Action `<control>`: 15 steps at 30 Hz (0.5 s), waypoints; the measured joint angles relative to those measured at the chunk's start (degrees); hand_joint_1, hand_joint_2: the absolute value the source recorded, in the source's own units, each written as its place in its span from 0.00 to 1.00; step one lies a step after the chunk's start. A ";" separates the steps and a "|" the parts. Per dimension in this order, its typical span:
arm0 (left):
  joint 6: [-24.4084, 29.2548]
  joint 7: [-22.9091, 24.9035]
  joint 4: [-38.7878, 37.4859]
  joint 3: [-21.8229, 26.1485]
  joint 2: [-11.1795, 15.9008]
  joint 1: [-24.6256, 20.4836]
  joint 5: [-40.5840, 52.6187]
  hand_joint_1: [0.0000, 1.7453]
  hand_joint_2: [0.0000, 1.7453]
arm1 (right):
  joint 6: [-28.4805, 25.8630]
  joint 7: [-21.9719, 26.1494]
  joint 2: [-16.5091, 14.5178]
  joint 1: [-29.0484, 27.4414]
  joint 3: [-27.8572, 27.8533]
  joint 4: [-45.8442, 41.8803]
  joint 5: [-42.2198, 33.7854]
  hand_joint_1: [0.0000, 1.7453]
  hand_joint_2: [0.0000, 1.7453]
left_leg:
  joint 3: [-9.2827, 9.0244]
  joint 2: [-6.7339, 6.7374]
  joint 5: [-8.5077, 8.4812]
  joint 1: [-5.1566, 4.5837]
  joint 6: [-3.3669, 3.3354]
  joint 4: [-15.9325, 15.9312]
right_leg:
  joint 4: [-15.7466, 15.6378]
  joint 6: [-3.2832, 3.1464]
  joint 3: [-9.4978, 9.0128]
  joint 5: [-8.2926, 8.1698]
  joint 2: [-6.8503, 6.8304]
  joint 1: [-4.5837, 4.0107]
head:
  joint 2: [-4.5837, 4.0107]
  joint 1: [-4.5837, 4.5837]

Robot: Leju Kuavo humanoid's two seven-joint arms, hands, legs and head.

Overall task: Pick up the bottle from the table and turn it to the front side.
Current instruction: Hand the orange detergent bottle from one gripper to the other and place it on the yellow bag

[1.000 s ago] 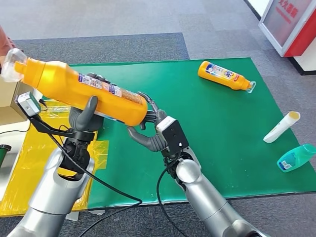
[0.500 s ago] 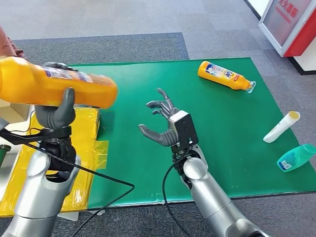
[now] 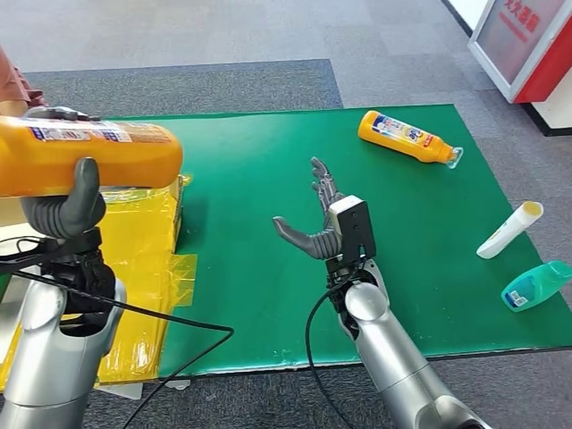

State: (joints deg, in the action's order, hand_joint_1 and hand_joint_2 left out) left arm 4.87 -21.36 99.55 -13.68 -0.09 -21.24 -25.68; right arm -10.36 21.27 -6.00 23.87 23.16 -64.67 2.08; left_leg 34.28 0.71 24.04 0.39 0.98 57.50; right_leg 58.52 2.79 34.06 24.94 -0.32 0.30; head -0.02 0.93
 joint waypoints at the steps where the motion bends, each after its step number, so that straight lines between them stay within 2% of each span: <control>1: 0.00 0.00 0.04 0.00 0.04 0.03 0.00 1.00 1.00 | 0.00 0.00 0.01 0.00 -0.01 0.00 0.00 0.00 1.00 | 0.00 0.00 0.00 0.00 0.00 0.00 | 0.00 0.00 0.00 0.00 0.00 0.00 | 0.00 0.01; 6: 0.08 -0.05 0.16 0.00 0.21 0.09 0.12 1.00 1.00 | 0.01 0.00 0.01 0.00 -0.02 0.01 0.01 0.00 1.00 | 0.00 0.00 0.00 0.00 0.00 0.00 | 0.00 0.00 0.00 0.00 0.00 0.00 | 0.00 0.01; 9: 1.93 -1.24 0.28 0.05 0.32 0.14 2.56 1.00 1.00 | -0.30 0.00 0.01 -0.02 -0.33 0.04 0.23 0.00 1.00 | 0.00 0.00 0.00 0.00 0.00 0.00 | 0.00 0.00 0.00 0.00 0.00 0.00 | 0.00 0.01; 12: 7.45 -3.70 0.96 0.49 0.85 0.32 10.26 1.00 1.00 | -0.62 0.00 0.08 -0.13 -1.33 0.28 0.66 0.00 1.00 | 0.00 0.00 0.00 0.00 0.00 0.00 | 0.00 0.00 0.00 0.00 0.00 0.00 | 0.00 0.01; 15: 15.51 -4.69 1.49 1.03 2.07 0.60 24.37 1.00 1.00 | -0.75 0.05 0.28 -0.58 -2.76 0.43 1.18 0.00 1.00 | 0.00 0.00 0.00 0.00 0.00 0.00 | 0.00 0.00 0.00 0.00 0.00 0.00 | 0.00 0.00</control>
State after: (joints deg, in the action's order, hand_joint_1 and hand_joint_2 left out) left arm 20.39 -26.05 101.04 -12.66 1.99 -20.64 -1.31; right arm -11.11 21.32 -5.72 23.30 20.41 -64.25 3.26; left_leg 34.28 0.71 24.04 0.39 0.98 57.50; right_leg 58.52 2.79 34.06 24.94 -0.32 0.30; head -0.02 0.93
